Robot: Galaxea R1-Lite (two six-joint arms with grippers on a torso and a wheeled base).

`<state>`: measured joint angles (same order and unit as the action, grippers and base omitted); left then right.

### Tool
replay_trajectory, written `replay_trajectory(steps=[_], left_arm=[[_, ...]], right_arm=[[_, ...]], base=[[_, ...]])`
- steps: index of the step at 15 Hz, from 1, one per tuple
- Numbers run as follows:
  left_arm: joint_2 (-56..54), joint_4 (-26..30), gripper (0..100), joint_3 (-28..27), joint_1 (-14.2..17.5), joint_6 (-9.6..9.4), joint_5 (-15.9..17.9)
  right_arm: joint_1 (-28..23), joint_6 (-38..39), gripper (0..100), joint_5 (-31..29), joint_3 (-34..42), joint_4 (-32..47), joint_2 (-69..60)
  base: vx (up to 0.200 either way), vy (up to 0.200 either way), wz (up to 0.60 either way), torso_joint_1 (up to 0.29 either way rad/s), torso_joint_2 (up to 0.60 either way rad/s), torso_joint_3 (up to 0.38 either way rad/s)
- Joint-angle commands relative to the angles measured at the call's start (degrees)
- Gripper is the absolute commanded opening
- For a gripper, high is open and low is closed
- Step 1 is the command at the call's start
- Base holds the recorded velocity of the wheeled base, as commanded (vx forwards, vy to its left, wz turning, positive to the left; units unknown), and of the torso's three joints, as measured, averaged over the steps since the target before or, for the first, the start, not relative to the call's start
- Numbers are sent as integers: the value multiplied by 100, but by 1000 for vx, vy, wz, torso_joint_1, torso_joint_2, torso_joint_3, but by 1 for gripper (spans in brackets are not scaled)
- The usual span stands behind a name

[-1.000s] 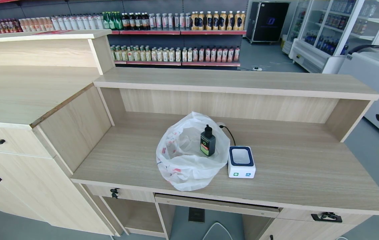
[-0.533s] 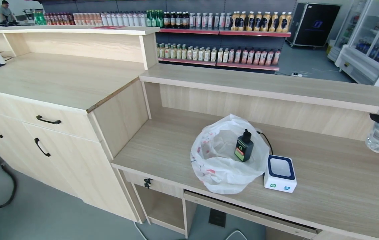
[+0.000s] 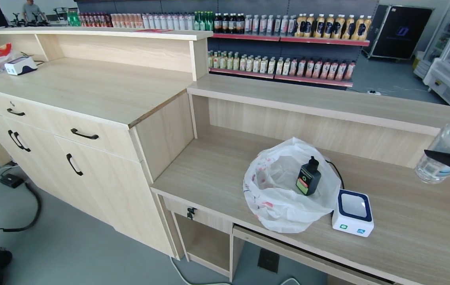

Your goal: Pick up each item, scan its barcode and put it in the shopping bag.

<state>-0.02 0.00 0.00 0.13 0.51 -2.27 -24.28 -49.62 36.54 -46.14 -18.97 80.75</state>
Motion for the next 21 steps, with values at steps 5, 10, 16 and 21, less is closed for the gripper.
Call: replay_trajectory(steps=[5,10,16,21], left_arm=[[2,0,100,0,4,2,-2],[2,0,100,0,4,2,-2],[2,0,100,0,4,2,-2],[2,0,100,0,4,2,-2]], right_arm=[[-50,-874,0,908,-18,-142,890],[-173,-2351,0,1901,53,-98,1426],[-200,-3212,0,2182,44,-98,1821],[-50,-3256,0,2402,-193,-125,2314]], base=[[0,0,0,0,0,0],[0,0,0,0,0,0],[0,0,0,0,0,0],[0,0,0,0,0,0]])
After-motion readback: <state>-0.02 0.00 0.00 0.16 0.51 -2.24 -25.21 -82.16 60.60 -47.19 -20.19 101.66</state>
